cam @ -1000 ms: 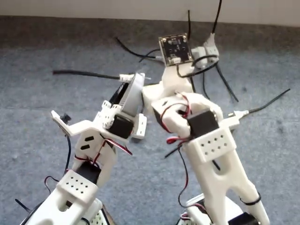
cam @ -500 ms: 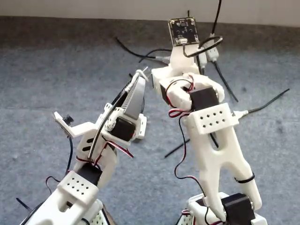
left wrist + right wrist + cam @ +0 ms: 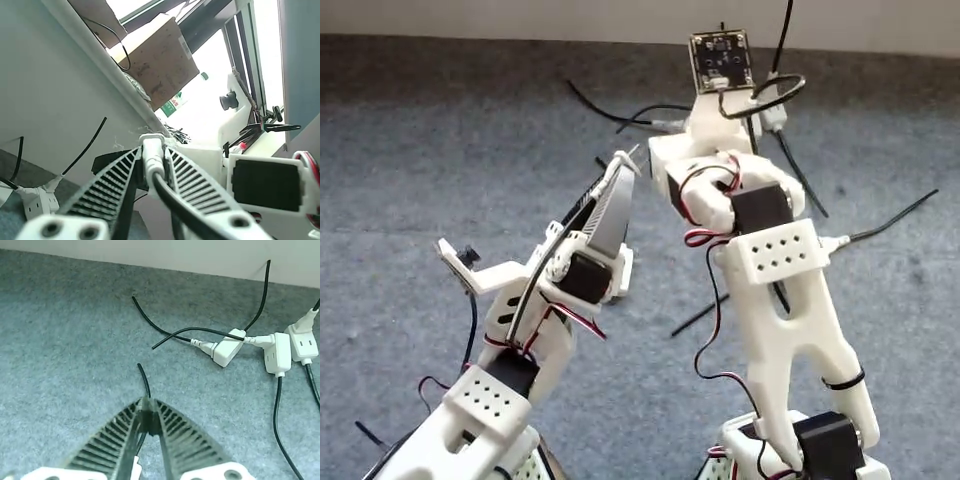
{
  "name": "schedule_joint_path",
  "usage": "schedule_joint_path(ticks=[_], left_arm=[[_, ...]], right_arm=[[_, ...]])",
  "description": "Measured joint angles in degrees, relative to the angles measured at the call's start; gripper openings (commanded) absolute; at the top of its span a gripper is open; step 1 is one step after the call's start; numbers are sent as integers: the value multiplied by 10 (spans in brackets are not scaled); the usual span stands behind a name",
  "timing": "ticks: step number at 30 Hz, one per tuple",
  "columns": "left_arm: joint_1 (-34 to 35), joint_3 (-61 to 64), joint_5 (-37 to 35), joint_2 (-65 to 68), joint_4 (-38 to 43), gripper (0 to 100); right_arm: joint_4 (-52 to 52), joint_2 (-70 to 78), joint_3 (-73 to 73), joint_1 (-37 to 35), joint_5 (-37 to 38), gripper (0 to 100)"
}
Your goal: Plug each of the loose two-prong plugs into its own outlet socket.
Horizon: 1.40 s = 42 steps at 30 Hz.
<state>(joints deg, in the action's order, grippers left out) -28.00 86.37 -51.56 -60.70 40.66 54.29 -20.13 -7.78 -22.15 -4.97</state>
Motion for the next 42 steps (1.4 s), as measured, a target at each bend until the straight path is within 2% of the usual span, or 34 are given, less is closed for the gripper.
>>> schedule_joint_path(ticks=[12,19,26,31,35,39,42], left_arm=[[0,2,0,0,-1,6],[-17,3,-3,1,-56,7],[-14,-2,-3,1,-82,7],[43,-62,-4,1,-181,7],[116,-142,-4,1,-317,7],[145,-215,-4,4,-463,7],[144,-249,15,32,-524,7]], right_arm=[[-2,1,18,3,0,8],[-1,1,41,2,0,8],[4,1,41,110,0,8],[38,1,43,193,0,8],[98,1,43,246,0,8],[170,1,23,272,0,8],[188,1,-29,273,0,8]])
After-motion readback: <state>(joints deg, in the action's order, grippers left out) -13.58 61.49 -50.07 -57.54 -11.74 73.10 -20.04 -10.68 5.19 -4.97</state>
